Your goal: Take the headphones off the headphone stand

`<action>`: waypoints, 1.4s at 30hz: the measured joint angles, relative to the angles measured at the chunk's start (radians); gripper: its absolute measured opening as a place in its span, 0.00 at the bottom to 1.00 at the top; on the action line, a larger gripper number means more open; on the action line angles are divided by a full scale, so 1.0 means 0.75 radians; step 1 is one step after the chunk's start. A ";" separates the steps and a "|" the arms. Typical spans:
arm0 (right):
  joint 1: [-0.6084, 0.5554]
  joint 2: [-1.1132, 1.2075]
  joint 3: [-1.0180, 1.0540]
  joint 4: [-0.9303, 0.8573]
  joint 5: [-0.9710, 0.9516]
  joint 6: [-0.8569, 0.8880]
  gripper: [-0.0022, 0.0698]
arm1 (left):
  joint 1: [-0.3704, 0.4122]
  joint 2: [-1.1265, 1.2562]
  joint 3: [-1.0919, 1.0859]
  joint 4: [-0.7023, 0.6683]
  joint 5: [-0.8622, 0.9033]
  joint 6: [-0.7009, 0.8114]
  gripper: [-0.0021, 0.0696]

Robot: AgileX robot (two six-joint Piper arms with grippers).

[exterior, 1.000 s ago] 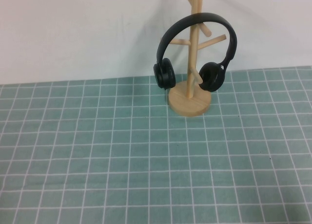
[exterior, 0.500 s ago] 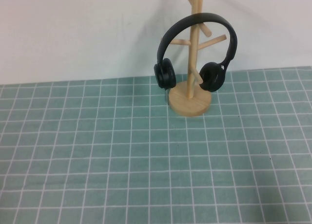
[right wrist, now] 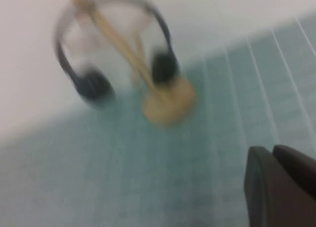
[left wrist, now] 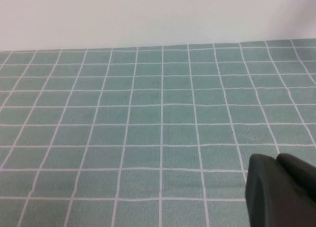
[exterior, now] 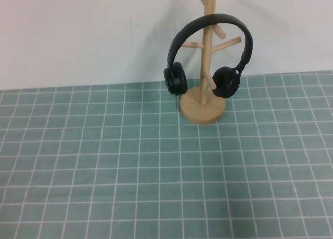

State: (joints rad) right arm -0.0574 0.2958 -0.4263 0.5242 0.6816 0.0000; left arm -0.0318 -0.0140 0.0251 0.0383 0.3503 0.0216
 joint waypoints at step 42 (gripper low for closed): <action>0.600 1.790 -0.917 -0.679 -1.145 -0.964 0.72 | 0.000 0.000 0.000 0.000 0.000 0.000 0.02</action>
State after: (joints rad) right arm 0.3924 1.6380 -1.1138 0.0151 -0.1769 -0.7232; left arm -0.0318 -0.0140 0.0251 0.0383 0.3503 0.0216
